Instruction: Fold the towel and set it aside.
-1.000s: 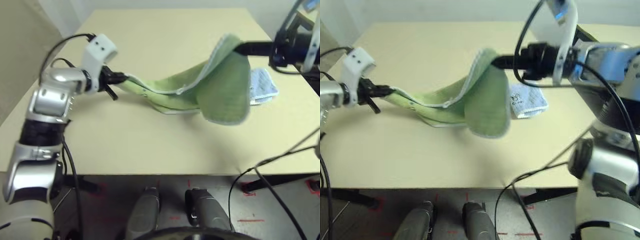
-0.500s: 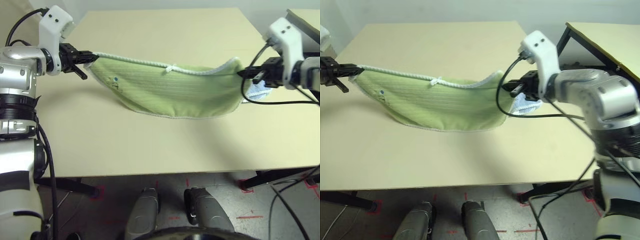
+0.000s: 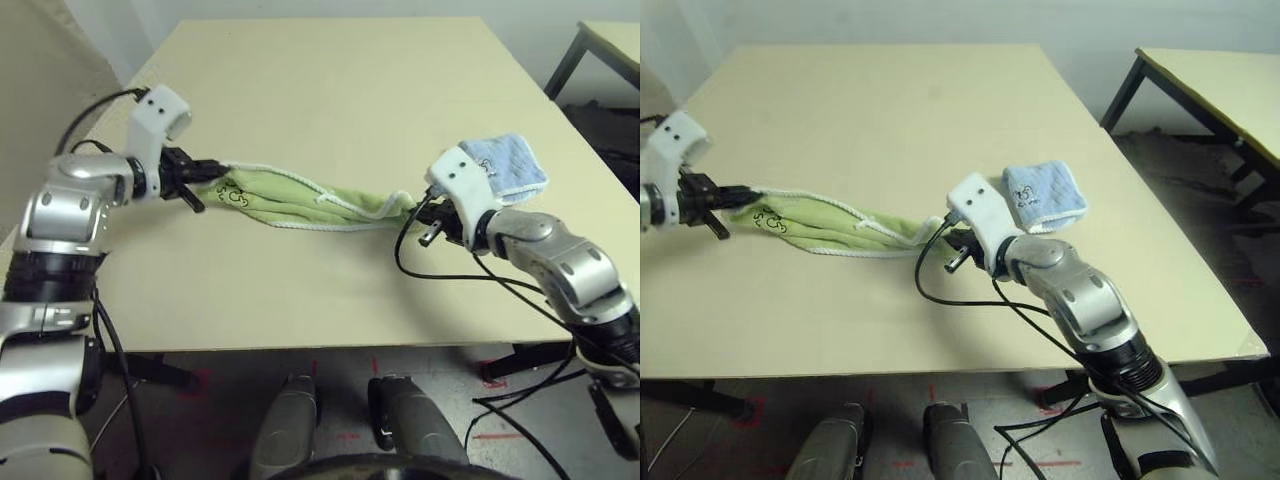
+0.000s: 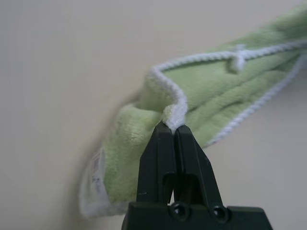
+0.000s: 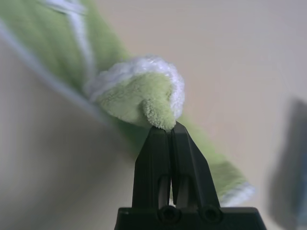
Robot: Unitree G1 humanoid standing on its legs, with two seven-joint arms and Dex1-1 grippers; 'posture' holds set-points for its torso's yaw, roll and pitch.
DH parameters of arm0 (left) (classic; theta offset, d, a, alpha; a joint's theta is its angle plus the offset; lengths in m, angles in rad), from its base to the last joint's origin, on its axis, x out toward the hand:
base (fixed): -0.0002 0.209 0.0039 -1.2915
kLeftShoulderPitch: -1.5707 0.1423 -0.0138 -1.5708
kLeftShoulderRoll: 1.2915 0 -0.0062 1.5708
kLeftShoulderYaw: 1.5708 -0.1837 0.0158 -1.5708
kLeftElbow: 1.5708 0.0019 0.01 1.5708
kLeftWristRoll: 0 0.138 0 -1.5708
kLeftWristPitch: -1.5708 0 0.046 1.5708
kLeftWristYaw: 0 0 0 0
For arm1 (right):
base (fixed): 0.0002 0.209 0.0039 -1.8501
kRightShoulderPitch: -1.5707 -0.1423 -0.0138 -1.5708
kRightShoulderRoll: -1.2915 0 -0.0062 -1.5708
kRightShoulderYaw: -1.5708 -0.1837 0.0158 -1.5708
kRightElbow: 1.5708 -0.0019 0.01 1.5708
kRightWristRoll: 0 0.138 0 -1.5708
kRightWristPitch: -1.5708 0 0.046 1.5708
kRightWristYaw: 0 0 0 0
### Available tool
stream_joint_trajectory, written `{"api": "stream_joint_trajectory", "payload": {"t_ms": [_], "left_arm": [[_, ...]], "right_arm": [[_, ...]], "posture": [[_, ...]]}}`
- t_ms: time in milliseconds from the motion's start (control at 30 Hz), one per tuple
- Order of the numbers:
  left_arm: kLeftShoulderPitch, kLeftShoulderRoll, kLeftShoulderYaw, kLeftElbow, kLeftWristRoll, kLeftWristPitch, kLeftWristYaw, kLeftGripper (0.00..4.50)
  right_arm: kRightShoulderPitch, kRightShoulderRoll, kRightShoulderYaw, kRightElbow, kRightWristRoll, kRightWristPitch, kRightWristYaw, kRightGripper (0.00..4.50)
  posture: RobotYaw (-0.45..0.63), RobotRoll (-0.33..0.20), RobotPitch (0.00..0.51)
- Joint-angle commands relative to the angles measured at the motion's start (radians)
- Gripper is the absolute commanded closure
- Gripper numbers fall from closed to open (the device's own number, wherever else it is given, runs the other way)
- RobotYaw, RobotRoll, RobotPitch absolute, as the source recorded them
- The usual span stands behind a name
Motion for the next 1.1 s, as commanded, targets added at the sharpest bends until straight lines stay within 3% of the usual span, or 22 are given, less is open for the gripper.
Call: {"api": "stream_joint_trajectory", "payload": {"t_ms": [33,400,833,1100], "left_arm": [[0.009,-0.011,-0.001,-0.038,-0.013,0.022,0.019,4.48],[-0.001,-0.025,-0.001,-0.034,-0.028,0.010,0.040,4.48],[0.017,-0.028,-0.006,-0.049,-0.032,0.008,0.043,4.50],[0.018,-0.039,-0.010,-0.046,-0.028,-0.003,0.049,4.50]], "right_arm": [[-0.009,0.006,0.030,0.061,-0.072,-0.048,0.008,4.50],[0.066,-0.121,0.153,0.032,-0.180,0.001,0.200,4.50],[0.038,-0.168,0.105,-0.067,-0.165,0.090,0.340,0.03],[-0.022,-0.170,0.135,-0.172,-0.172,0.165,0.375,0.03]], "posture": [[0.04,0.000,0.131],[0.04,0.000,0.133],[0.04,0.000,0.134],[0.03,0.000,0.128]]}}
